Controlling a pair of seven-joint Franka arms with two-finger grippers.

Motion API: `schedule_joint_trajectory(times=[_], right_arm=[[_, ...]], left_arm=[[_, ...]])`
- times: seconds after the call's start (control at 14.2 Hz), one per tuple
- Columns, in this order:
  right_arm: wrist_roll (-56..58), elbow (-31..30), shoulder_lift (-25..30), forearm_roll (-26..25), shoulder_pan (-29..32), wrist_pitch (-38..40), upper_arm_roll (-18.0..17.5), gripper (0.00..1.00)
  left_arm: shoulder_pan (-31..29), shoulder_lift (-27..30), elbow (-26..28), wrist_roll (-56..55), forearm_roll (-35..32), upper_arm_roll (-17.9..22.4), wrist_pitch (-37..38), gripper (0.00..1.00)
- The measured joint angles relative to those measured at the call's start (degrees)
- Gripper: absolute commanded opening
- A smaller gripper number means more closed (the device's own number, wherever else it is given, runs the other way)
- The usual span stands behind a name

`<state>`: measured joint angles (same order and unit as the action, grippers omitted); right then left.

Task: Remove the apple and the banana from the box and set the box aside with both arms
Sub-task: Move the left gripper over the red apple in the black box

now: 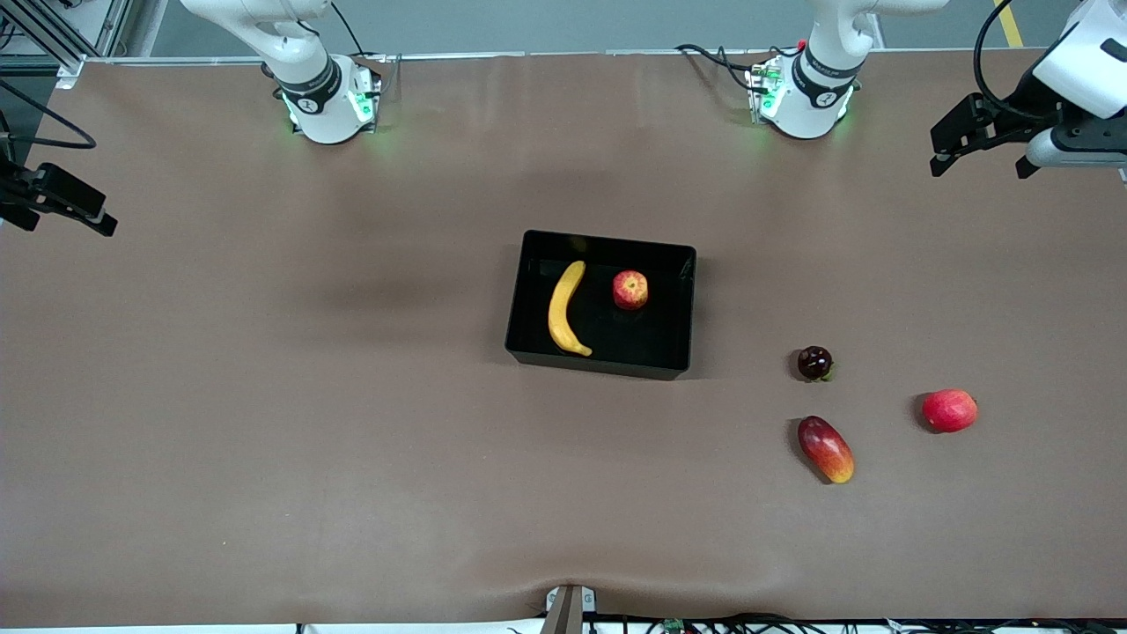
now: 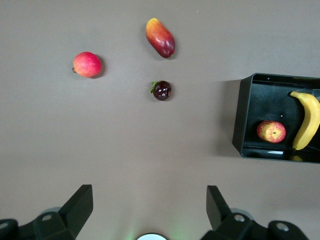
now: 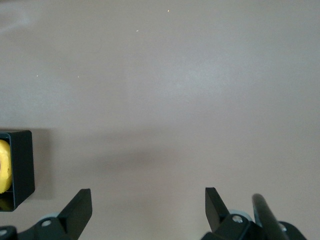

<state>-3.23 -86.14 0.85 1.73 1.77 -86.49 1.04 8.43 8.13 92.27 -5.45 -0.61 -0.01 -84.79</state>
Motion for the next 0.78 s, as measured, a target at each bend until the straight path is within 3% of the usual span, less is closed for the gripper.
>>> schedule_joint_trajectory(times=[0.49,0.78], right_arm=[[0.0,0.0,0.0,0.0,0.0,0.0,0.0,1.00],[0.0,0.0,0.0,0.0,0.0,0.0,0.0,1.00]], left_arm=[[0.0,-0.6,-0.8,0.0,0.0,0.0,0.0,1.00],[0.5,-4.9,-3.2,-0.1,0.0,-0.4,0.0,1.00]])
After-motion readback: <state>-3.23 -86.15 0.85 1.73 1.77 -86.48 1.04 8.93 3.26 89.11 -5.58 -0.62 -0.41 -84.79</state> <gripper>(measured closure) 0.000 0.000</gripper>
